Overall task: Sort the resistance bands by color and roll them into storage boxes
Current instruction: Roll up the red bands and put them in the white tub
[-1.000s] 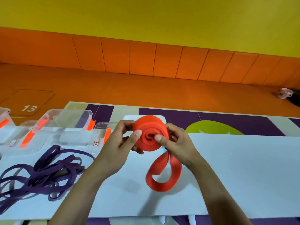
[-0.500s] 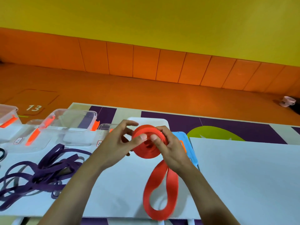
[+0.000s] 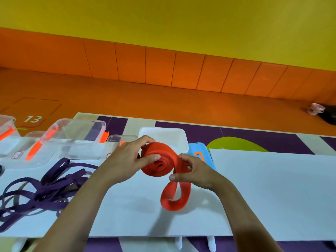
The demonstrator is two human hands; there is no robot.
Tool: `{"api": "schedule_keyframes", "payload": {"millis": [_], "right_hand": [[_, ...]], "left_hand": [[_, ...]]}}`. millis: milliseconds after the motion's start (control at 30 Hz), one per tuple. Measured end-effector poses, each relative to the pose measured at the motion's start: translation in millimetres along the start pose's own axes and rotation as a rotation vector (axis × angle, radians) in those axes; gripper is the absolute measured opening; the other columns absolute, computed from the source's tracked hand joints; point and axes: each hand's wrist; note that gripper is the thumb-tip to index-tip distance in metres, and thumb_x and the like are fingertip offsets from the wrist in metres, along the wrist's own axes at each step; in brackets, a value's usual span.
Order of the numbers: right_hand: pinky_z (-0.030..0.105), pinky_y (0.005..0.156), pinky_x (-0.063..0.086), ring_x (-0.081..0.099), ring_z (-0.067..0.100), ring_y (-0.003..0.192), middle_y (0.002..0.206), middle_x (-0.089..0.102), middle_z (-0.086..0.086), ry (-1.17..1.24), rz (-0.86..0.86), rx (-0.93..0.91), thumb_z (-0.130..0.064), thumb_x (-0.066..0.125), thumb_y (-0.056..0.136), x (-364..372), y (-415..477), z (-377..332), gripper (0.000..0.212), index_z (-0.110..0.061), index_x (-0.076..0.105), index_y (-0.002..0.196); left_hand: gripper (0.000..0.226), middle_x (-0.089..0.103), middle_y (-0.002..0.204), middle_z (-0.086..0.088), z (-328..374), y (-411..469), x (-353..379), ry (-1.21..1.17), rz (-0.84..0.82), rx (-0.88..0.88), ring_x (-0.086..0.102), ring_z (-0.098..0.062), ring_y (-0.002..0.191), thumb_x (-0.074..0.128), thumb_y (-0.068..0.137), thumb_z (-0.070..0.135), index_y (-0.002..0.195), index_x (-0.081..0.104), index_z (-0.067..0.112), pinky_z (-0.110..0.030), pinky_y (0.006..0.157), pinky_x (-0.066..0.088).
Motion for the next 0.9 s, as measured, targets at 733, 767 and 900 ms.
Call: {"api": "schedule_keyframes", "payload": {"millis": [733, 767, 900], "right_hand": [[0.047, 0.077, 0.060, 0.064, 0.022, 0.080, 0.093, 0.068, 0.002, -0.017, 0.500, 0.348, -0.007, 0.056, 0.098, 31.9, -4.2, 117.4, 0.016, -0.021, 0.064, 0.099], [0.048, 0.075, 0.062, 0.067, 0.023, 0.083, 0.096, 0.068, 0.003, 0.037, 0.586, 0.367, -0.009, 0.061, 0.097, 28.0, -4.1, 116.1, 0.013, -0.021, 0.063, 0.101], [0.040, 0.062, 0.063, 0.072, 0.030, 0.089, 0.100, 0.072, 0.018, 0.465, 0.711, 0.496, -0.015, 0.081, 0.087, 6.3, -7.6, 106.2, 0.027, -0.009, 0.064, 0.106]], "left_hand": [[0.051, 0.067, 0.111, 0.006, -29.3, 12.8, -37.4, -0.074, 0.473, -0.067, 0.064, -0.018, 0.099, 0.052, 0.095, 0.065, 0.132, 0.053, 0.031, -0.036, 0.081, 0.054], [0.051, 0.067, 0.112, 0.007, -31.6, 12.4, -36.6, -0.098, 0.492, -0.072, 0.064, -0.018, 0.100, 0.052, 0.094, 0.065, 0.132, 0.053, 0.031, -0.033, 0.080, 0.052], [0.048, 0.066, 0.113, 0.005, -41.4, 15.1, -34.6, -0.148, 0.502, -0.119, 0.065, -0.015, 0.099, 0.054, 0.093, 0.058, 0.132, 0.053, 0.029, -0.026, 0.074, 0.049]]}}
Point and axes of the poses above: each hand's wrist, its own y-axis towards the middle knuckle, its own x-axis out of the palm, z = x × y
